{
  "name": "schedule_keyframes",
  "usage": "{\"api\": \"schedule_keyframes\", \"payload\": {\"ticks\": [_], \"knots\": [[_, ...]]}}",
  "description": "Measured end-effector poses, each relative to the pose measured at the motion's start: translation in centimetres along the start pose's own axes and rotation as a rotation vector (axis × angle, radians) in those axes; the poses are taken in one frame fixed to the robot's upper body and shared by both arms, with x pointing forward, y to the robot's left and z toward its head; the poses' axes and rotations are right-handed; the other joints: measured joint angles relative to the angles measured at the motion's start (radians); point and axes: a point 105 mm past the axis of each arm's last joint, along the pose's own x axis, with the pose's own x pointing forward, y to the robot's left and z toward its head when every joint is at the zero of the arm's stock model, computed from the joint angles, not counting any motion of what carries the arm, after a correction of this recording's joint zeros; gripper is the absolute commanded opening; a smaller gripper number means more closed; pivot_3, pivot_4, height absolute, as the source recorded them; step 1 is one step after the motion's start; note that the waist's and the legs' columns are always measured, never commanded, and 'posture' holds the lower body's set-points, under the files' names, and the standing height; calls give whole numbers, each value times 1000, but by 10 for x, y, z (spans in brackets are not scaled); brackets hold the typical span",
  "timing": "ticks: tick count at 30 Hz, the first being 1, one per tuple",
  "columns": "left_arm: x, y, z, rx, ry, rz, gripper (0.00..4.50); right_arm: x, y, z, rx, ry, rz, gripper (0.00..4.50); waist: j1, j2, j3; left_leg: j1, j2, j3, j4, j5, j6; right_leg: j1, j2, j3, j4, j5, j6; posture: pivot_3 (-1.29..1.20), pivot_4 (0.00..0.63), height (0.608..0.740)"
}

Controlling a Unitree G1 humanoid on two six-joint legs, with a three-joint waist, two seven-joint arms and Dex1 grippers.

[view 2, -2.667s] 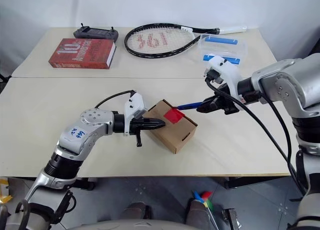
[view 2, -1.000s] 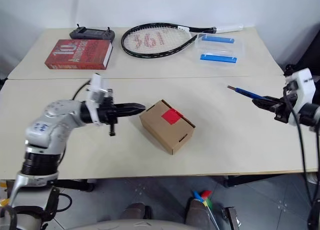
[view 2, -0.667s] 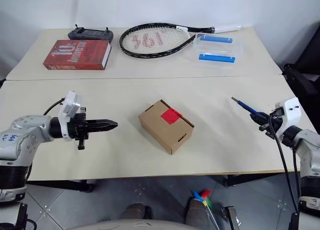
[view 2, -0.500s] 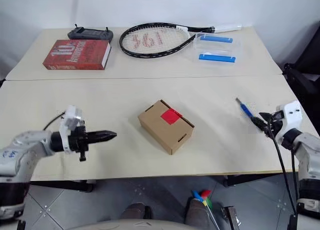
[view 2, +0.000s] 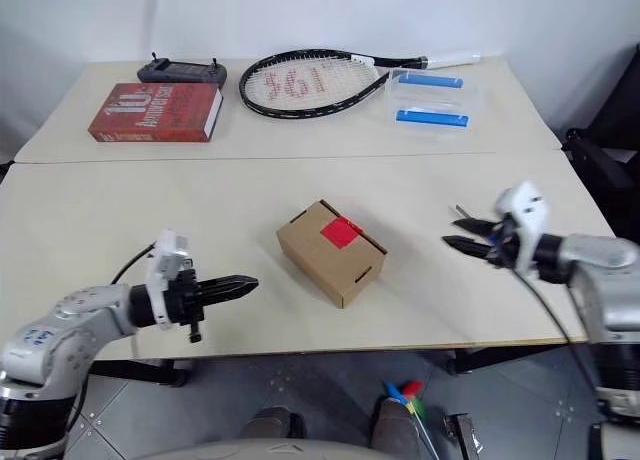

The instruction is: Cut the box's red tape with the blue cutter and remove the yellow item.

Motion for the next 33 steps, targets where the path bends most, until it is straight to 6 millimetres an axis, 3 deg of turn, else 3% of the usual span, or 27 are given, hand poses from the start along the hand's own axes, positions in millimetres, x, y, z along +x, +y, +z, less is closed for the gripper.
{"api": "schedule_keyframes", "payload": {"ticks": [2,10,15,20,33], "knots": [[15,-4,-2,27,10,-2,0,20,11,-4,-21,3,31,16,1,0,0,0,0,0,-1,0,0,0,0,0,0,0,0,0,150,740],[27,-7,-8,39,60,-16,0,38,30,-5,26,8,112,16,-4,0,0,-1,0,0,-2,0,0,-1,0,-1,-1,0,0,0,150,740],[28,-2,-7,39,71,1,0,50,69,17,55,-30,277,16,-4,0,0,0,0,-1,-2,0,0,-1,0,-1,-1,0,0,0,150,740],[17,10,-1,72,107,44,0,53,96,19,103,21,359,16,0,0,0,0,0,-1,-2,0,0,-1,0,-1,-1,0,0,0,150,740],[5,7,-6,52,155,12,0,61,104,16,131,52,343,16,-3,0,0,-1,0,-1,-2,0,0,-1,0,-1,-1,0,0,0,150,740]]}}
